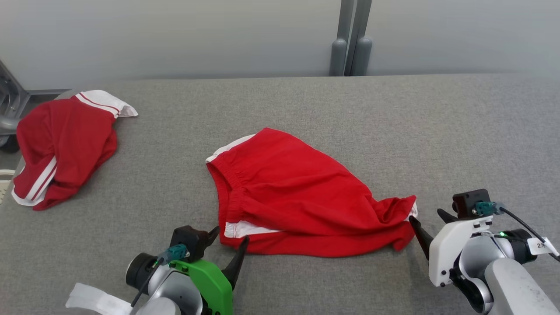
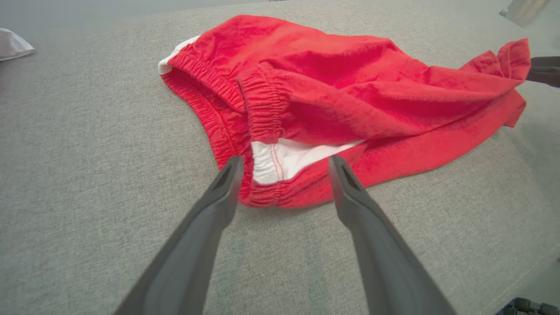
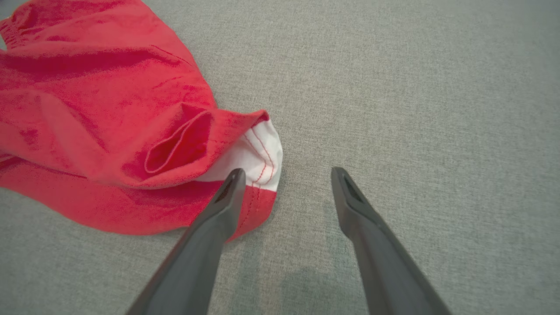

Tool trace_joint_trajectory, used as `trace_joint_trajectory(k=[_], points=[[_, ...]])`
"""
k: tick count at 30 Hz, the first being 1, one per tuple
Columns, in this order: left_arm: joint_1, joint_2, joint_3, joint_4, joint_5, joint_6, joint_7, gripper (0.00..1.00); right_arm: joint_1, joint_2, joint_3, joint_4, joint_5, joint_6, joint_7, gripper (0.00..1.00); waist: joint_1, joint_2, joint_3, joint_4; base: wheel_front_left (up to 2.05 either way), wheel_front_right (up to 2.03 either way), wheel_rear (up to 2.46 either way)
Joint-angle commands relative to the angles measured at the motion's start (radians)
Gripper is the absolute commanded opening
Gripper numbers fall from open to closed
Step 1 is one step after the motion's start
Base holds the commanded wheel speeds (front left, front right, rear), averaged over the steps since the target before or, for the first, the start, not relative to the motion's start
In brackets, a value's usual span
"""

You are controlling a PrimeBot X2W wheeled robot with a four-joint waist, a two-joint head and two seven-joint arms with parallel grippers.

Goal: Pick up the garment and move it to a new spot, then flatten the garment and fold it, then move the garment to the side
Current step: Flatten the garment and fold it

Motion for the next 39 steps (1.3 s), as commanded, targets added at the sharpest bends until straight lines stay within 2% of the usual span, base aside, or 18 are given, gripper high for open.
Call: trace_joint_trajectory(k=[1, 7, 8, 9, 11, 12, 16, 18, 20, 21, 24, 28, 29, 30, 31, 32, 33, 39], points=[[-0.019, 0.003, -0.001, 0.007, -0.008, -0.003, 0.004, 1.00, -0.017, -0.007, 0.009, 0.010, 0.001, 0.000, -0.005, 1.00, 0.0000, -0.0001, 0.016, -0.006, 0.00, 0.00, 0.00], [-0.042, -0.002, -0.002, 0.034, -0.028, -0.002, -0.004, 1.00, -0.056, -0.022, 0.047, 0.062, 0.014, 0.000, -0.031, 1.00, 0.0000, -0.0001, 0.037, -0.007, 0.00, 0.00, 0.00], [-0.046, -0.003, -0.002, 0.037, -0.027, -0.002, -0.008, 0.97, -0.062, -0.025, 0.053, 0.070, 0.015, 0.000, -0.034, 1.00, 0.0000, -0.0001, 0.039, -0.006, 0.00, 0.00, 0.00], [-0.048, -0.004, -0.002, 0.040, -0.028, -0.002, -0.010, 0.60, -0.067, -0.028, 0.058, 0.077, 0.018, 0.000, -0.038, 1.00, 0.0000, -0.0001, 0.041, -0.006, 0.00, 0.00, 0.00], [-0.052, -0.004, -0.002, 0.045, -0.030, -0.001, -0.013, 0.13, -0.074, -0.032, 0.069, 0.091, 0.024, 0.000, -0.044, 1.00, 0.0000, -0.0001, 0.046, -0.005, 0.00, 0.00, 0.00], [-0.054, -0.004, -0.001, 0.047, -0.031, 0.001, -0.016, 0.00, -0.079, -0.035, 0.075, 0.099, 0.028, 0.000, -0.047, 1.00, 0.0000, -0.0001, 0.047, -0.004, 0.00, 0.00, 0.00], [-0.060, -0.004, -0.002, 0.053, -0.035, 0.003, -0.025, 0.00, -0.090, -0.044, 0.098, 0.115, 0.052, 0.000, -0.055, 1.00, 0.0000, -0.0001, 0.052, -0.001, 0.00, 0.00, 0.00], [-0.060, -0.004, -0.002, 0.056, -0.036, 0.005, -0.028, 0.00, -0.093, -0.043, 0.112, 0.114, 0.081, 0.000, -0.056, 0.95, 0.0000, -0.0001, 0.053, -0.001, 0.00, 0.00, 0.00], [-0.060, -0.004, -0.003, 0.058, -0.038, 0.006, -0.031, 0.00, -0.098, -0.048, 0.125, 0.108, 0.108, 0.000, -0.060, 1.00, 0.0000, -0.0001, 0.056, 0.000, 0.00, 0.00, 0.00], [-0.061, -0.004, -0.002, 0.059, -0.040, 0.007, -0.032, 0.00, -0.101, -0.053, 0.130, 0.110, 0.120, 0.000, -0.057, 0.96, 0.0000, -0.0001, 0.058, 0.000, 0.00, 0.00, 0.00], [-0.065, -0.003, -0.003, 0.058, -0.041, 0.008, -0.034, 0.00, -0.113, -0.062, 0.142, 0.115, 0.136, 0.000, -0.054, 1.00, 0.0000, -0.0001, 0.065, 0.001, 0.00, 0.00, 0.00], [-0.076, -0.005, -0.006, 0.059, -0.039, 0.009, -0.036, 0.00, -0.135, -0.081, 0.180, 0.114, 0.165, 0.000, -0.074, 0.97, 0.0000, -0.0001, 0.078, 0.007, 0.00, 0.00, 0.00], [-0.078, -0.006, -0.007, 0.059, -0.040, 0.009, -0.036, 0.00, -0.141, -0.088, 0.188, 0.113, 0.173, 0.000, -0.077, 0.86, 0.0000, -0.0001, 0.080, 0.008, 0.00, 0.00, 0.00], [-0.081, -0.006, -0.007, 0.060, -0.041, 0.009, -0.037, 0.00, -0.146, -0.093, 0.193, 0.113, 0.180, 0.000, -0.080, 0.48, 0.0000, -0.0001, 0.081, 0.009, 0.00, 0.00, 0.00], [-0.083, -0.006, -0.008, 0.061, -0.042, 0.009, -0.038, 0.00, -0.148, -0.097, 0.201, 0.113, 0.184, 0.000, -0.082, 0.24, 0.0000, -0.0001, 0.083, 0.010, 0.00, 0.00, 0.00], [-0.085, -0.007, -0.009, 0.063, -0.044, 0.009, -0.040, 0.00, -0.148, -0.100, 0.208, 0.115, 0.191, 0.000, -0.081, 0.08, 0.0000, -0.0001, 0.084, 0.011, 0.00, 0.00, 0.00], [-0.087, -0.007, -0.009, 0.065, -0.045, 0.010, -0.041, 0.00, -0.146, -0.102, 0.213, 0.117, 0.194, 0.000, -0.077, 0.00, 0.0000, -0.0001, 0.084, 0.012, 0.00, 0.00, 0.00], [-0.086, -0.010, -0.009, 0.078, -0.052, 0.014, -0.051, 0.00, -0.123, -0.115, 0.220, 0.112, 0.203, 0.000, -0.080, 0.00, 0.0000, -0.0001, 0.074, 0.011, 0.00, 0.00, 0.00]])
